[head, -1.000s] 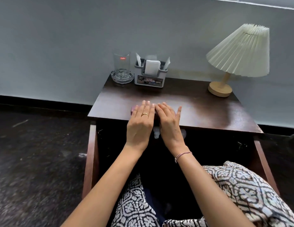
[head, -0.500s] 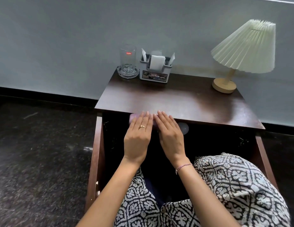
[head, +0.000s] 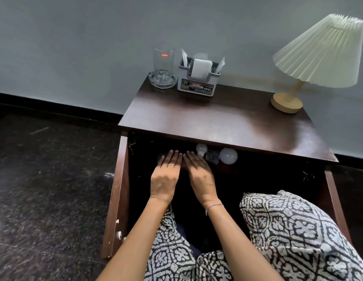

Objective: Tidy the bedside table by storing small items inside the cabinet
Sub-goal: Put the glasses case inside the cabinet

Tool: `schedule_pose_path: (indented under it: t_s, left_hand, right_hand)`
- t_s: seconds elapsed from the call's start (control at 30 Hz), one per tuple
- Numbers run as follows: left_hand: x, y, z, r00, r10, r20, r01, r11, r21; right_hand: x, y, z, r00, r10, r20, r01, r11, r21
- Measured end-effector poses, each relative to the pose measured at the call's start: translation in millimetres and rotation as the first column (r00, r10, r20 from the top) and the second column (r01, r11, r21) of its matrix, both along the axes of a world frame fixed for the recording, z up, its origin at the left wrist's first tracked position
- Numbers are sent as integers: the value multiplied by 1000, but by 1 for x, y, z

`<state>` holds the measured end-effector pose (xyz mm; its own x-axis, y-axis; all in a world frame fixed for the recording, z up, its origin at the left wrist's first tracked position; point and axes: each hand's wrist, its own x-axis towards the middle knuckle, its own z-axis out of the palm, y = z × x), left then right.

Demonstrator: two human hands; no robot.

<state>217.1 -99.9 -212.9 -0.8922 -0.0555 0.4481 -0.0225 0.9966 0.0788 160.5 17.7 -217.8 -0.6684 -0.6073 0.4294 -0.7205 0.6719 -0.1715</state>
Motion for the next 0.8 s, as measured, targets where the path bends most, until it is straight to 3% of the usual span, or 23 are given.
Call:
schedule_pose_path:
  t_s: [0.1, 0.33, 0.53, 0.8]
  left_hand:
    - [-9, -5, -7, 982, 57, 179, -63, 998, 28]
    - [-30, -18, -18, 953, 116, 280, -123, 992, 6]
    - [-37, -24, -28, 954, 99, 283, -102, 995, -4]
    - [-43, -21, -39, 960, 119, 253, -107, 992, -60]
  right_hand:
    - [-9, -12, -12, 998, 20, 64, -24, 997, 66]
    - [-31, -25, -37, 981, 67, 180, -95, 984, 150]
    - [-42, -29, -42, 993, 52, 108, -67, 988, 142]
    - [-37, -34, -49, 989, -18, 148, 3, 995, 96]
